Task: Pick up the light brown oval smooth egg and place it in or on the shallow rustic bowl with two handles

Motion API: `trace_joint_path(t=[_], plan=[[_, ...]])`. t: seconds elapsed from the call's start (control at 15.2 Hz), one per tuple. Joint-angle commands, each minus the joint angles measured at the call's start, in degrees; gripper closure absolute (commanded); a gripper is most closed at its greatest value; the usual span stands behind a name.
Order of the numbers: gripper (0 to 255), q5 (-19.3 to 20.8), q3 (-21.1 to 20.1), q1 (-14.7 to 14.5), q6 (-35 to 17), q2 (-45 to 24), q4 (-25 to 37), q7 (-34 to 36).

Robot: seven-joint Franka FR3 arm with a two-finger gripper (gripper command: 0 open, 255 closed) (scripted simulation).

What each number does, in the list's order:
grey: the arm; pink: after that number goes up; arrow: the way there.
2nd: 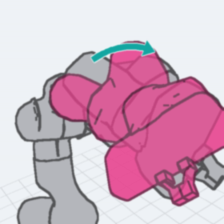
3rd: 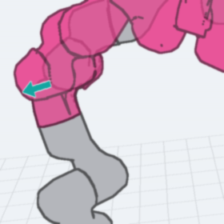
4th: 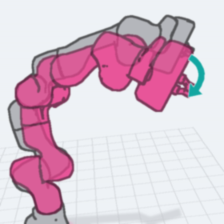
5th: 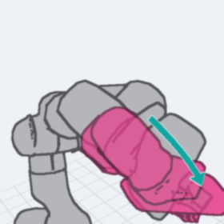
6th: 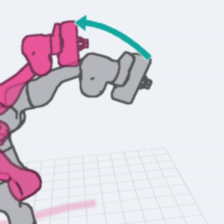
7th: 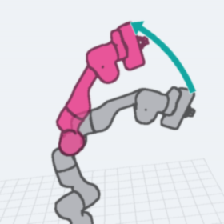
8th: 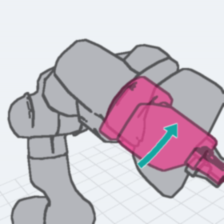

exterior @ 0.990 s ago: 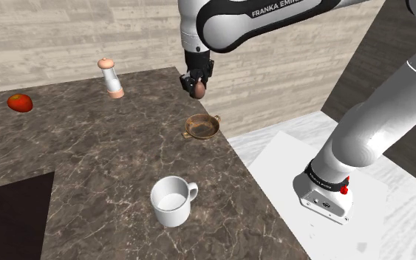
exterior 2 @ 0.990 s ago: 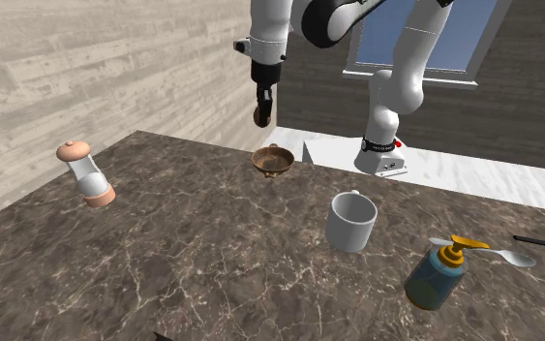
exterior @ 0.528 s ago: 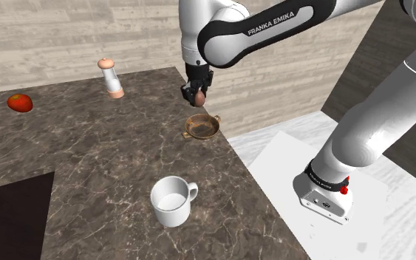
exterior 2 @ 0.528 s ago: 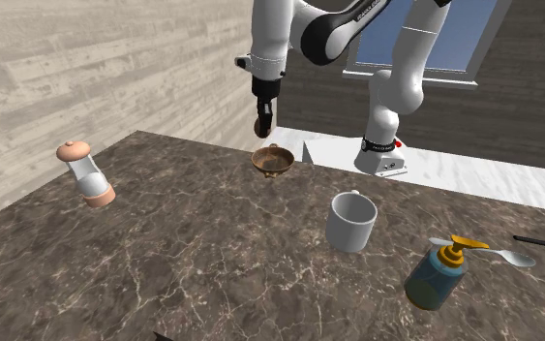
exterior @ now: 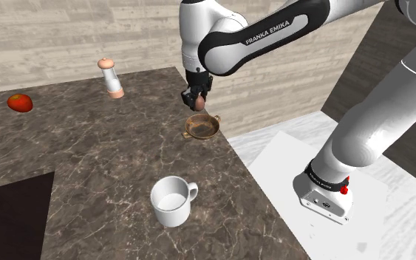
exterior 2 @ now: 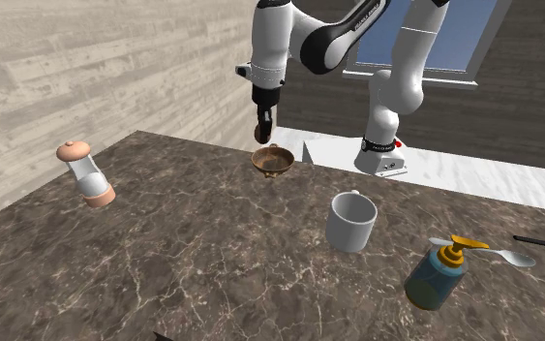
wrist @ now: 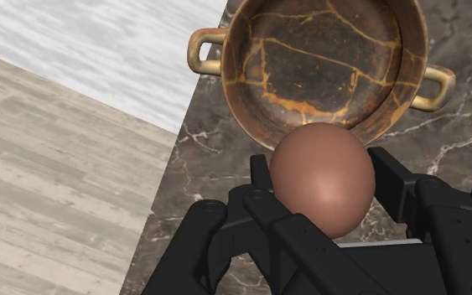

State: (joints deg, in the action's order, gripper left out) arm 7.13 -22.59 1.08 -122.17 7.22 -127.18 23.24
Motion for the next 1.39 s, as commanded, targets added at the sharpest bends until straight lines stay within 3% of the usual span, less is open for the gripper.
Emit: trace_joint_path(t=[0.0,0.13,0.2,0.53,0.79,1.32], plan=[[255,0.01,0.00,0.00,-0.03,-0.01,-0.01,0.00],[255,0.01,0.00,0.00,-0.03,-0.01,-0.01,0.00],[0,0.01,0.00,0.00,-0.03,0.00,-0.01,0.00],[0,0.01,0.00,0.00,-0.03,0.00,-0.01,0.00],[0,-1.60,-0.02,-0.46,7.14,2.71,4.69,-1.10],[0,-1.60,-0.01,-0.46,7.14,2.71,4.69,-1.10]])
